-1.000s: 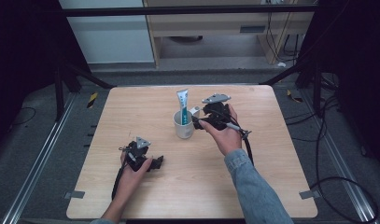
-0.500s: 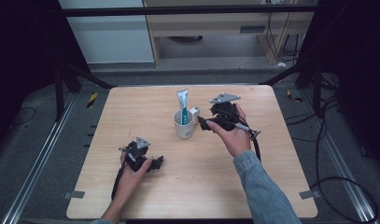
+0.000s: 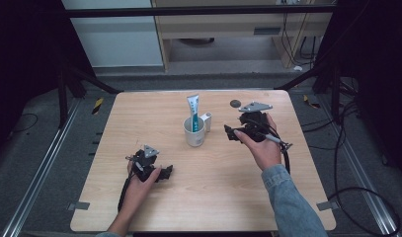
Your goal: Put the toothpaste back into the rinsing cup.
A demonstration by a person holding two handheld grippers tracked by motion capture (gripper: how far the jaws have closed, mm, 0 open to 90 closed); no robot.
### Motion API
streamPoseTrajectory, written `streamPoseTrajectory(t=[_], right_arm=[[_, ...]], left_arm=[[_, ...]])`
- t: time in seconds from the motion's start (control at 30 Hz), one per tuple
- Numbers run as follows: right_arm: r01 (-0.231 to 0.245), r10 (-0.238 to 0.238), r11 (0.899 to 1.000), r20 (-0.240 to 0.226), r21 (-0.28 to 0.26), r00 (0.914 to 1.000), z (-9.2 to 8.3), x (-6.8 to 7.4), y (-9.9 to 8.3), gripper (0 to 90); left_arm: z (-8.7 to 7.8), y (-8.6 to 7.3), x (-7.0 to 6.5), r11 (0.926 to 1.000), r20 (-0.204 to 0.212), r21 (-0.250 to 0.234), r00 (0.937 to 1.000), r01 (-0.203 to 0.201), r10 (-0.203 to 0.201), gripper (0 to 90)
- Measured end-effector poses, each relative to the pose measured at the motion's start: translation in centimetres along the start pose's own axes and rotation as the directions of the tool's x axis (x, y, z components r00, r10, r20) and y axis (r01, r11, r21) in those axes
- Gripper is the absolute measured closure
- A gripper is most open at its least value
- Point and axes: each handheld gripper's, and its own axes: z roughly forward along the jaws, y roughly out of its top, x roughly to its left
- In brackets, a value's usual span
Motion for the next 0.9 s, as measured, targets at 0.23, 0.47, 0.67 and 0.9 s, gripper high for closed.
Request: streamPoseTrajectory(t=[0.23, 0.47, 0.67, 0.9], right_arm=[[-0.009, 0.009, 1.0, 0.026, 0.013, 0.9996, -1.0, -1.3, -1.3, 10.0], [-0.03, 0.029, 0.999, 0.039, 0.022, 0.9988, -1.7, -2.6, -2.6, 10.3], [-0.052, 0.051, 0.998, 0.04, 0.041, 0.9979, -1.7, -3.5, -4.1, 10.2], [-0.06, 0.058, 0.994, 0.017, 0.095, 0.9981, -0.5, -4.0, -6.4, 10.1]], left_arm=[[0.0, 0.0, 0.0, 1.0, 0.0, 0.001, 1.0, 0.0, 0.0, 0.0], [0.0, 0.0, 0.0, 1.0, 0.0, 0.001, 1.0, 0.0, 0.0, 0.0], [0.0, 0.0, 0.0, 1.0, 0.0, 0.001, 1.0, 0.0, 0.0, 0.0], [0.0, 0.0, 0.0, 1.0, 0.0, 0.0, 1.0, 0.0, 0.0, 0.0]])
